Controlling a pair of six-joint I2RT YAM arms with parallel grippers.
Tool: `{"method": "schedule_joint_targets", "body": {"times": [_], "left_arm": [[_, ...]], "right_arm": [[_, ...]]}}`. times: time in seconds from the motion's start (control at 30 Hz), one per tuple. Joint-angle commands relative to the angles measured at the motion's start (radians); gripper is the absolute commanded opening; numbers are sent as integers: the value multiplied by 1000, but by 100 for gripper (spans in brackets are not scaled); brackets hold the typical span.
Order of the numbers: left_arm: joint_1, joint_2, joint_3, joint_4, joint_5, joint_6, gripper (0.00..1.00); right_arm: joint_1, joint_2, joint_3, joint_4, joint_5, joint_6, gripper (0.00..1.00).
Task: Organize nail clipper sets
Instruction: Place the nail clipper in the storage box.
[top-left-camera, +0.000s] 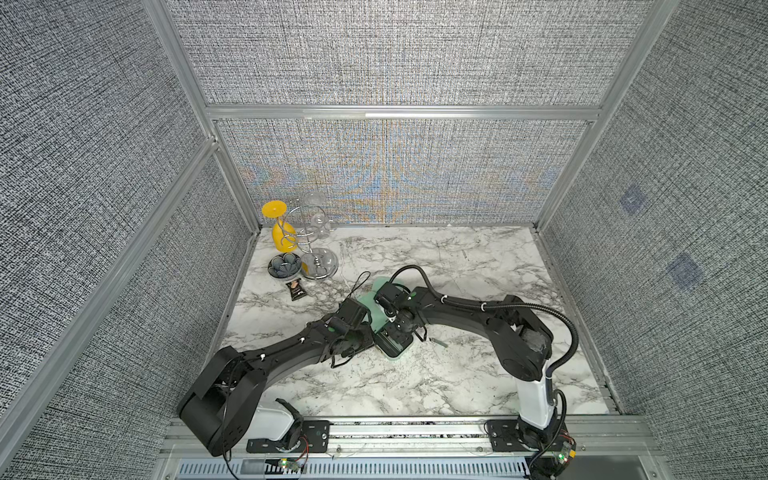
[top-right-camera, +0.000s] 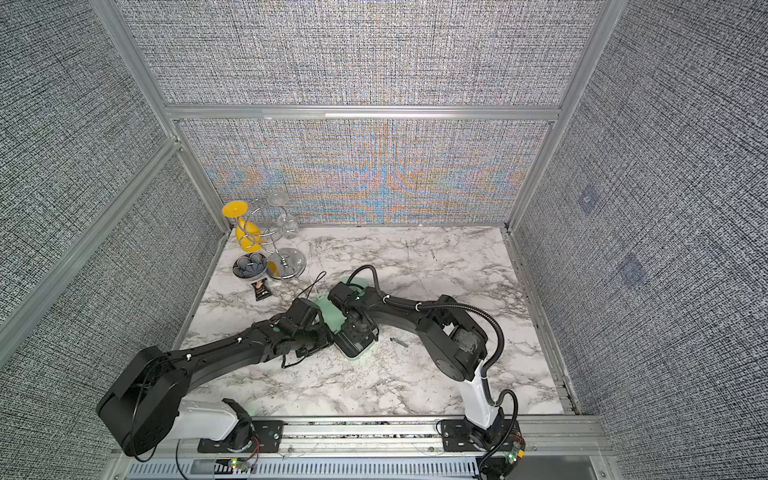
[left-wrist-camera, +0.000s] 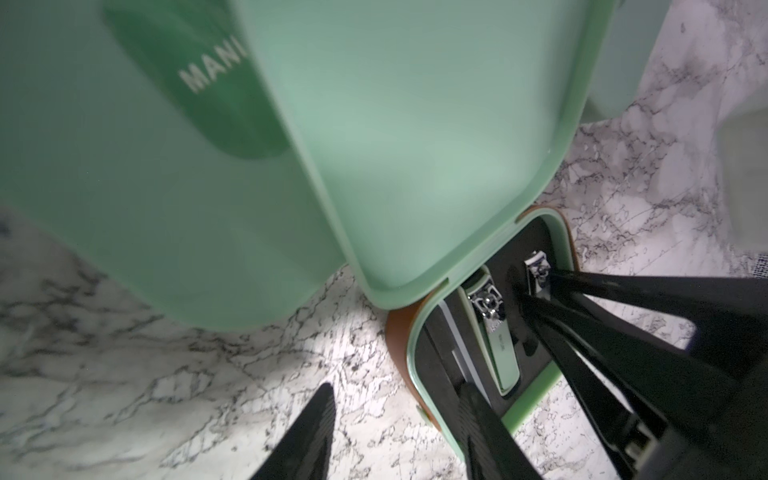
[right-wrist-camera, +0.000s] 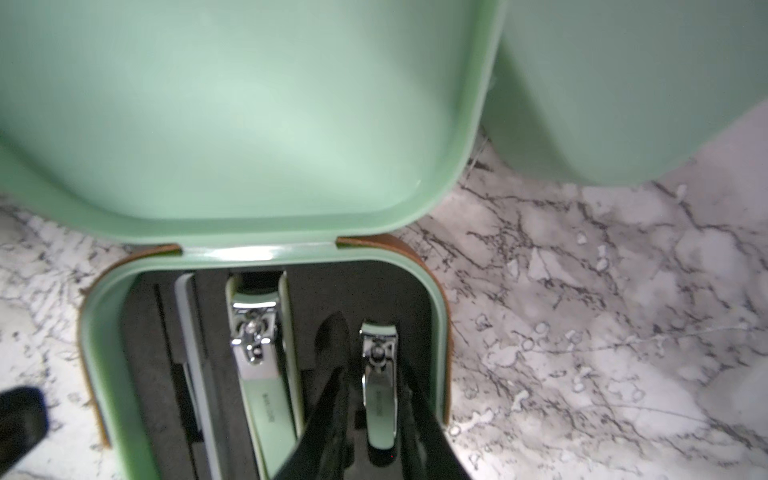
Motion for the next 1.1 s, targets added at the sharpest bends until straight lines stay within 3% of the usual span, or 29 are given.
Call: {"method": "schedule_joint_targets", "body": {"times": [0.0, 0.2, 0.33, 0.4, 1.07], "left_arm": [[-1, 0, -1, -1, -11, 2, 51], [0, -3, -4, -1, -11, 2, 51], [0, -1, -4, -1, -10, 3, 51], [-1, -1, -6, 0, -11, 1, 51], [-1, -3, -7, -1, -12, 2, 51]], "right_arm": [[-2, -12, 4, -21, -12, 3, 26], [-10, -20, 2, -1, -28, 13, 24], [-12, -14, 13, 9, -45, 17, 5], [-13, -5, 22, 6, -46, 17, 1], [-25, -5, 5, 10, -49, 26, 0]]}}
